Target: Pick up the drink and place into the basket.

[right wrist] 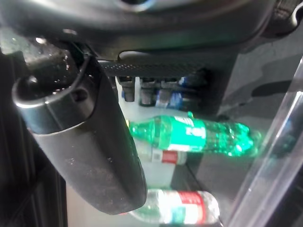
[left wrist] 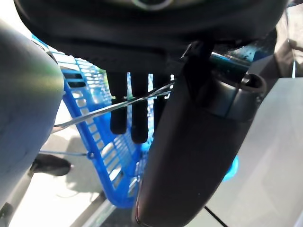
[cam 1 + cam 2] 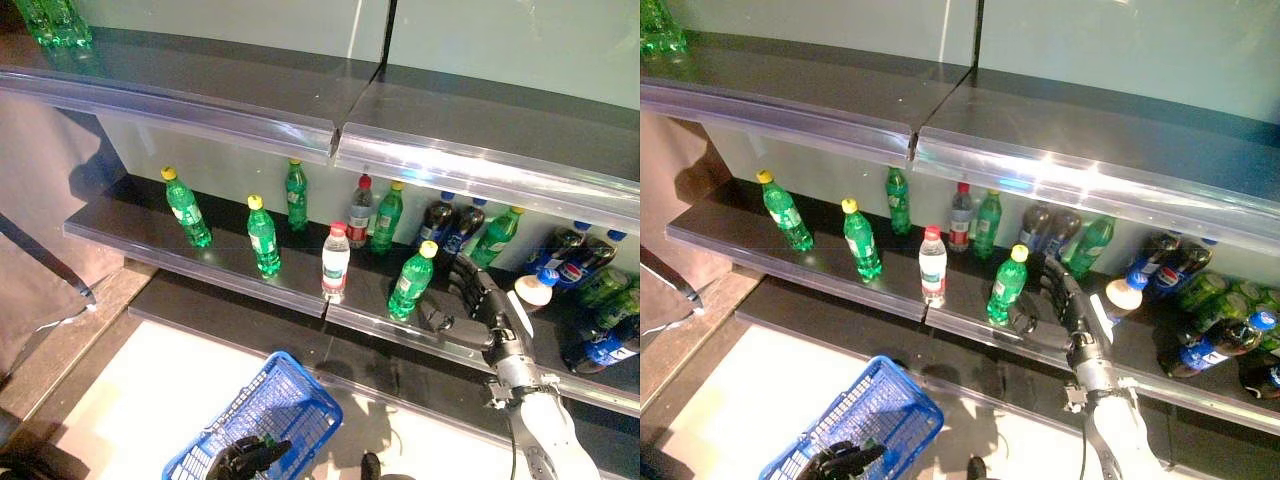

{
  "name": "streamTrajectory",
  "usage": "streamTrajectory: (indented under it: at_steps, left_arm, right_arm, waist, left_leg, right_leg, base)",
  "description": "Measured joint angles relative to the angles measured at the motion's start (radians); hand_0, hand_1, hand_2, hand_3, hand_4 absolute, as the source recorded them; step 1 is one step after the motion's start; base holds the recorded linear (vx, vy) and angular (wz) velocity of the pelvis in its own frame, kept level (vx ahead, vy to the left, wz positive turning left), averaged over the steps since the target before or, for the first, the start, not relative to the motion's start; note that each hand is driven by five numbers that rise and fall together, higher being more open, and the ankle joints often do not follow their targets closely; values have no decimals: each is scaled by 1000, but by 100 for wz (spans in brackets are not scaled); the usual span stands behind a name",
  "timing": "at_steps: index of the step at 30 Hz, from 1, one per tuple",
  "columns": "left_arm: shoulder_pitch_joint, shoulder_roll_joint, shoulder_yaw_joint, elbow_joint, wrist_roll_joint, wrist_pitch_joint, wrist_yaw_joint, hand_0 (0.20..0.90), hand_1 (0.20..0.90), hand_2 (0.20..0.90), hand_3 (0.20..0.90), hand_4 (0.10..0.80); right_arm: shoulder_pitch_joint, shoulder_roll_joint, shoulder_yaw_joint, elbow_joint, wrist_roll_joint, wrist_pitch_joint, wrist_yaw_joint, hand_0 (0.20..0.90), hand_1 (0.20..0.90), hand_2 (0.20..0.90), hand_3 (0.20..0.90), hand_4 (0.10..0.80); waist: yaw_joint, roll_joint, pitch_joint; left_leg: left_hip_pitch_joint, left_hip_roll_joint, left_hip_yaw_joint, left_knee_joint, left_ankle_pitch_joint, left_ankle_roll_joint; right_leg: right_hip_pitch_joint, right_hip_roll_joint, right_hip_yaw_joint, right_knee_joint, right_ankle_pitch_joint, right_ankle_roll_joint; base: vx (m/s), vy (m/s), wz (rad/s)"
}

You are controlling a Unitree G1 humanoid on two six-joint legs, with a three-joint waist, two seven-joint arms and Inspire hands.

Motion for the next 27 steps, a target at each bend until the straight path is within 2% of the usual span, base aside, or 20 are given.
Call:
streamTrajectory:
  at_steps: [5, 11, 15, 21, 25, 27]
  left_arm:
    - [-4, -2, -9, -1, -6, -1, 5, 300, 300, 300, 200, 100]
    - [-18, -1, -42, -47, -11, -8, 46, 300, 300, 300, 200, 100]
    - [-63, -2, -44, -73, -14, -8, 77, 300, 300, 300, 200, 100]
    - [-121, -1, -82, -105, -32, -8, 108, 300, 300, 300, 200, 100]
    - [-148, 9, -88, -129, -36, -8, 112, 300, 300, 300, 200, 100]
    - [-159, 28, -115, -157, -41, -8, 115, 300, 300, 300, 200, 100]
  right_arm:
    - [-8, 24, 0, 34, -1, -9, -89, 900, 900, 900, 900, 800]
    - [-55, 25, 2, 91, 0, -11, -176, 900, 900, 900, 900, 800]
    - [-145, 25, 19, 132, 5, -16, -202, 900, 900, 900, 900, 800]
    - [-251, 26, 50, 155, 13, -18, -229, 900, 900, 900, 900, 800]
    - [-336, 29, 60, 191, 18, -25, -230, 900, 900, 900, 900, 800]
    - [-367, 34, 60, 192, 18, -25, -230, 900, 900, 900, 900, 800]
  waist:
    - [2, 6, 5]
    - [4, 16, 47]
    - [6, 18, 122]
    - [25, 29, 194]
    - [33, 26, 240]
    - [40, 24, 259]
  left_leg:
    - [-1, -1, 0, 0, 0, 0]
    - [-42, -3, 0, 14, 0, 0]
    - [-77, -4, -2, 42, 1, 1]
    - [-126, -5, -6, 65, 0, 1]
    - [-157, -7, -9, 79, 0, 2]
    - [-180, -7, -10, 91, 0, 2]
  right_leg:
    - [-1, 0, 1, 0, 0, 0]
    - [-37, -2, 3, 1, 12, -2]
    - [-59, -4, 4, 1, 31, -7]
    - [-95, -7, 4, 1, 41, -10]
    - [-123, -9, 4, 8, 47, -10]
    - [-144, -10, 4, 15, 48, -12]
  base:
    - [6, 3, 0]
    - [-59, -1, -1]
    - [-92, 5, 0]
    - [-64, 3, 1]
    - [-43, 0, 1]
    - [-64, -12, 1]
